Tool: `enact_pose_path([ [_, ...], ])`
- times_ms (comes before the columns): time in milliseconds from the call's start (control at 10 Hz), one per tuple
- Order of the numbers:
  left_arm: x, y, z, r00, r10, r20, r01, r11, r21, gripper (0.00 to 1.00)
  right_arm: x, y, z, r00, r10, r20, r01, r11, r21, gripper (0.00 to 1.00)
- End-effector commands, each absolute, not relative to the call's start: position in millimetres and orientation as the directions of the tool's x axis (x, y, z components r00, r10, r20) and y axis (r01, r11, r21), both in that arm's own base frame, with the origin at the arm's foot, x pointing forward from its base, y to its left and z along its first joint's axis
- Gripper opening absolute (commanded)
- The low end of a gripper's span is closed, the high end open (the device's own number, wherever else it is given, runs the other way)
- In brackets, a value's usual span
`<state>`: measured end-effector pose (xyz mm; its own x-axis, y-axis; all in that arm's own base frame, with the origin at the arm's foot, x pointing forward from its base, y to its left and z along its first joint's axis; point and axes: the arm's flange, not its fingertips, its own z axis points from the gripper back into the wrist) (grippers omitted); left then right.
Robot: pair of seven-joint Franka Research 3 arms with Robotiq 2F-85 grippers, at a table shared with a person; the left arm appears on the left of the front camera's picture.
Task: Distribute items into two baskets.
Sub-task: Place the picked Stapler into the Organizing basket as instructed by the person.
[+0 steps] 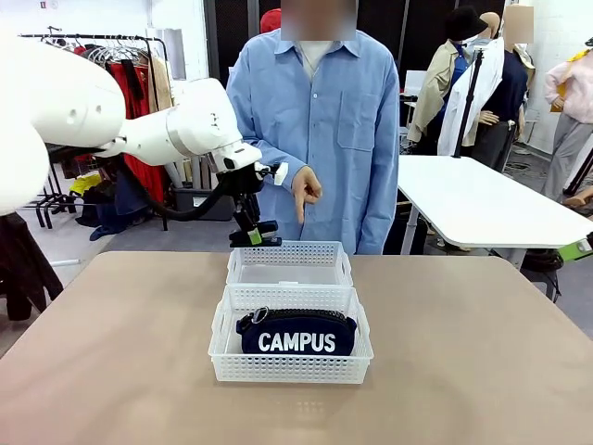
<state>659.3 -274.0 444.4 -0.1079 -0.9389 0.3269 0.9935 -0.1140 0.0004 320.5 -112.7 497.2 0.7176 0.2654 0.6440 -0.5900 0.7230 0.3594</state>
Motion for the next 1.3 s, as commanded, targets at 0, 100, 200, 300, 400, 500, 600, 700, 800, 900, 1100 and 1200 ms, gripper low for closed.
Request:
enact_pose_path([
  [0,673,-287,443,-0.105,-0.94,0.324,0.994,-0.107,0.011,0.0,321,-113,499,0.72,0.259,0.643,-0.587,0.722,0.366,1.0],
  [100,673,-295,437,-0.114,-0.939,0.325,0.993,-0.119,0.004,0.0,321,-113,499,0.72,0.259,0.643,-0.587,0.722,0.366,1.0],
  [200,673,-303,430,-0.126,-0.939,0.321,0.991,-0.132,0.002,0.0,321,-113,499,0.72,0.259,0.643,-0.587,0.722,0.366,1.0],
  [300,672,-308,424,-0.135,-0.94,0.314,0.99,-0.141,0.004,0.0,321,-113,499,0.72,0.259,0.643,-0.587,0.722,0.366,1.0],
  [400,669,-312,418,-0.139,-0.939,0.316,0.989,-0.147,-0.003,0.0,321,-113,499,0.72,0.259,0.643,-0.587,0.722,0.366,1.0],
  [500,666,-316,409,-0.14,-0.94,0.31,0.989,-0.149,-0.005,0.0,321,-113,499,0.72,0.259,0.643,-0.587,0.722,0.366,1.0],
  [600,662,-318,401,-0.158,-0.938,0.31,0.986,-0.166,-0.002,0.0,321,-113,499,0.72,0.259,0.643,-0.587,0.722,0.366,1.0],
  [700,661,-319,395,-0.17,-0.932,0.319,0.984,-0.175,0.012,0.0,321,-113,499,0.72,0.259,0.643,-0.587,0.722,0.366,1.0],
  [800,659,-320,388,-0.186,-0.931,0.315,0.982,-0.185,0.035,0.0,321,-113,499,0.72,0.259,0.643,-0.587,0.722,0.366,1.0],
  [900,657,-321,381,-0.206,-0.928,0.309,0.978,-0.206,0.034,0.0,321,-113,499,0.72,0.259,0.643,-0.587,0.722,0.366,1.0],
  [1100,653,-324,368,-0.223,-0.928,0.297,0.974,-0.226,0.023,0.0,321,-113,499,0.72,0.259,0.643,-0.587,0.722,0.366,1.0],
  [1200,651,-325,362,-0.227,-0.929,0.292,0.973,-0.232,0.016,0.0,321,-113,499,0.72,0.259,0.643,-0.587,0.722,0.366,1.0],
])
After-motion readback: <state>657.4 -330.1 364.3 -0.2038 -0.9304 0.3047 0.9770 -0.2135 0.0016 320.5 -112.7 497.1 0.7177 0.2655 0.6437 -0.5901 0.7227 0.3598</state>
